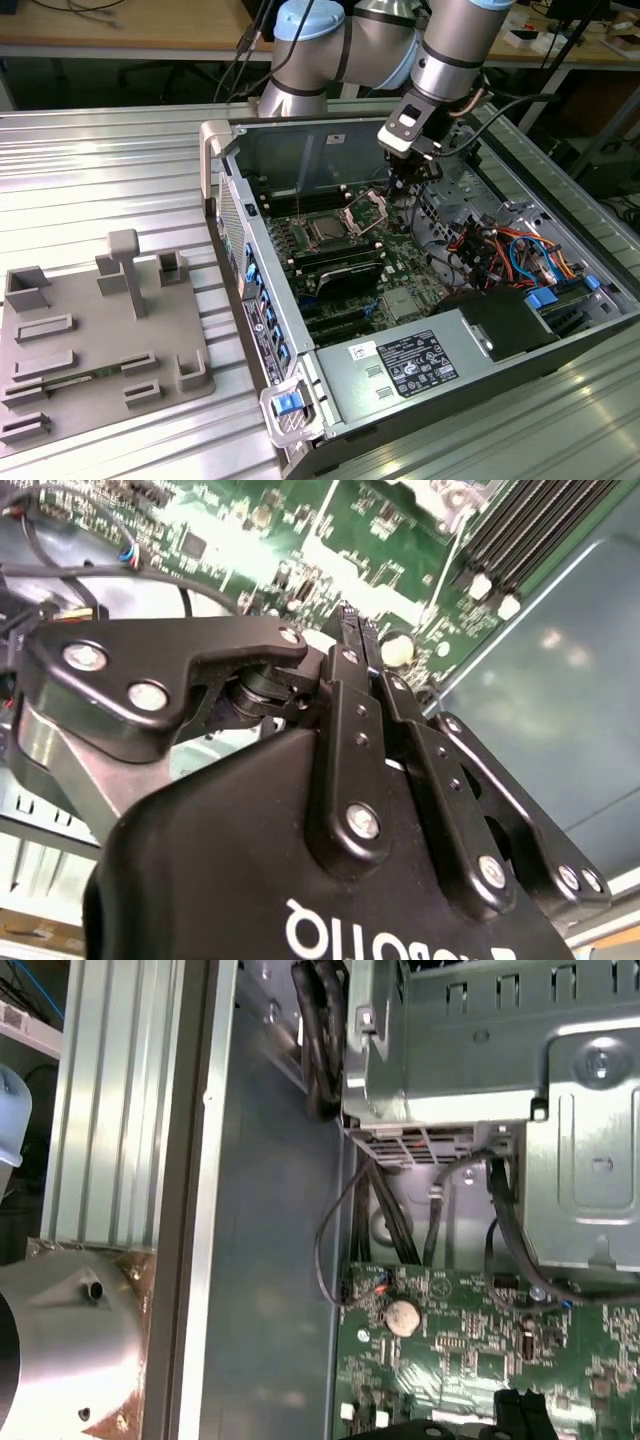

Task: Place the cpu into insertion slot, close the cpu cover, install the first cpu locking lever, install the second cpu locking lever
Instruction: 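Close the cpu cover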

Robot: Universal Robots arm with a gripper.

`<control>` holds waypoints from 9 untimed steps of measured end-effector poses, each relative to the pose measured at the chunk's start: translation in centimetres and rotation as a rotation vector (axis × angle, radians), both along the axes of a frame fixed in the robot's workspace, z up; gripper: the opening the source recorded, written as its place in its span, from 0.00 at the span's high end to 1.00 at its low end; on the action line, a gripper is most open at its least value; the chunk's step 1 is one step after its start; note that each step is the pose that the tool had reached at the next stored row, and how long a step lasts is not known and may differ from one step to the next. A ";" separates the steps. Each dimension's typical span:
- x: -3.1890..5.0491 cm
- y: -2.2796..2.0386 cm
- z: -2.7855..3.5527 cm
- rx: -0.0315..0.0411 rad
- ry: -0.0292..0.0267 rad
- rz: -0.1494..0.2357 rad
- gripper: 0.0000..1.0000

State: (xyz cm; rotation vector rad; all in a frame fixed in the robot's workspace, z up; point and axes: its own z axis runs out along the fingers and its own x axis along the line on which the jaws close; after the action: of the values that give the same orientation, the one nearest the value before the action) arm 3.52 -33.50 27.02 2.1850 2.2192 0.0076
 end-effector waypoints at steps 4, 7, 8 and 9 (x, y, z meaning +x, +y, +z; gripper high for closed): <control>0.69 0.02 -0.59 0.0000 0.0012 0.000 0.85; 0.71 0.03 -1.17 0.0000 0.0019 0.000 0.85; 0.71 0.03 -1.49 -0.0001 0.0023 0.000 0.85; 0.71 0.03 -1.64 -0.0001 0.0024 0.000 0.85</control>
State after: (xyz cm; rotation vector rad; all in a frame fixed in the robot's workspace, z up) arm 4.23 -33.47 25.38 2.1861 2.2205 0.0048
